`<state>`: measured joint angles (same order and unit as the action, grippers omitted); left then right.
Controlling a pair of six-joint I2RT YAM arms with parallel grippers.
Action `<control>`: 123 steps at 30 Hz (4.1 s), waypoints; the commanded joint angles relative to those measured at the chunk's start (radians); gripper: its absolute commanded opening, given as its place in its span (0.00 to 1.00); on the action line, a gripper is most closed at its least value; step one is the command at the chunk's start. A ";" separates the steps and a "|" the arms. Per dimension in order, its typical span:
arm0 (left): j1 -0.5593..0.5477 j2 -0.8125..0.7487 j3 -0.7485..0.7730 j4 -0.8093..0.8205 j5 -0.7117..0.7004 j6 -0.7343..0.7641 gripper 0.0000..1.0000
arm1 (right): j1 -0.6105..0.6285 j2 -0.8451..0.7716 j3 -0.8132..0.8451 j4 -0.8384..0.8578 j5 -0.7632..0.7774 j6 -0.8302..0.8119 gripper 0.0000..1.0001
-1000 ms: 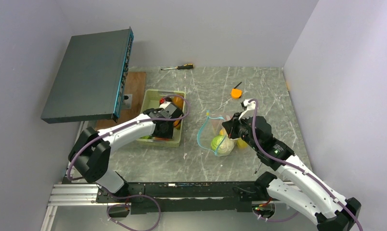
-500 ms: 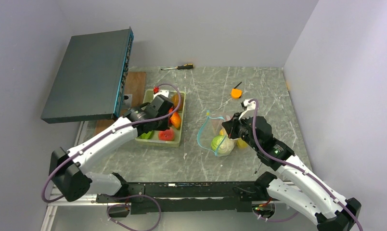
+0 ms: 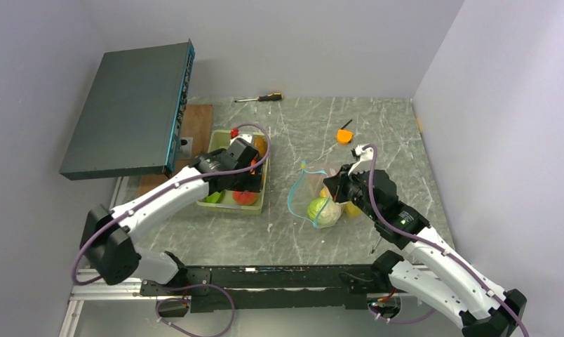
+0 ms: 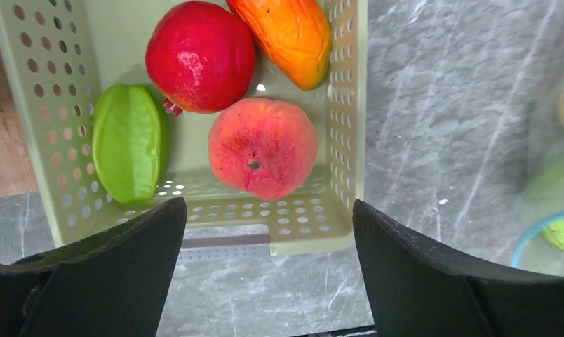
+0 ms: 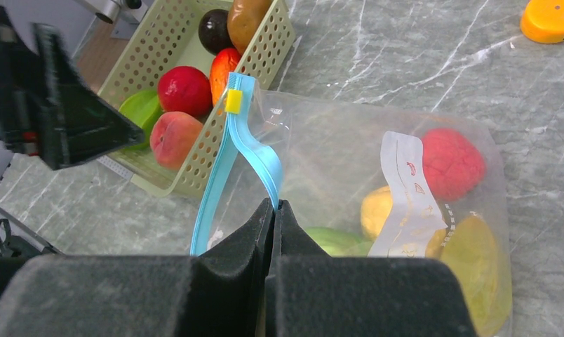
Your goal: Place the food in the zip-top bag and seal the zipper
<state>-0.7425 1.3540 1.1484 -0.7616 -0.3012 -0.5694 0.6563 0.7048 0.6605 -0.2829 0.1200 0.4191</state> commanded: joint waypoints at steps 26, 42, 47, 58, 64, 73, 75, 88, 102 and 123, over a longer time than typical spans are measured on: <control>0.027 0.193 -0.051 0.096 0.010 0.000 0.46 | 0.003 -0.013 0.005 0.056 -0.020 -0.005 0.00; 0.025 -0.162 -0.024 0.222 0.312 -0.003 0.22 | 0.004 -0.024 -0.001 0.067 -0.059 -0.012 0.00; -0.004 -0.185 -0.056 0.379 0.456 -0.061 0.22 | 0.003 -0.030 -0.002 0.077 -0.079 -0.015 0.00; -0.126 0.004 0.058 0.424 0.500 -0.080 0.20 | 0.003 -0.050 0.001 0.083 -0.108 -0.022 0.00; -0.145 0.073 0.071 0.444 0.534 -0.099 0.20 | 0.004 -0.062 -0.007 0.094 -0.114 -0.022 0.00; -0.181 0.065 0.059 0.453 0.538 -0.109 0.21 | 0.003 -0.071 -0.014 0.094 -0.113 -0.019 0.00; -0.187 0.072 0.060 0.457 0.543 -0.114 0.22 | 0.003 -0.073 -0.015 0.096 -0.114 -0.019 0.00; -0.191 0.174 0.122 0.489 0.499 -0.149 0.38 | 0.004 -0.099 -0.011 0.093 -0.137 -0.021 0.00; -0.192 0.109 0.099 0.477 0.430 -0.136 0.94 | 0.003 -0.101 -0.020 0.100 -0.133 -0.019 0.00; -0.195 -0.014 -0.122 0.420 0.334 -0.171 0.48 | 0.005 -0.080 -0.001 0.088 -0.124 -0.026 0.00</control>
<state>-0.9314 1.3640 1.0653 -0.3660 0.0540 -0.7208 0.6563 0.6327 0.6380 -0.2569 -0.0059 0.4103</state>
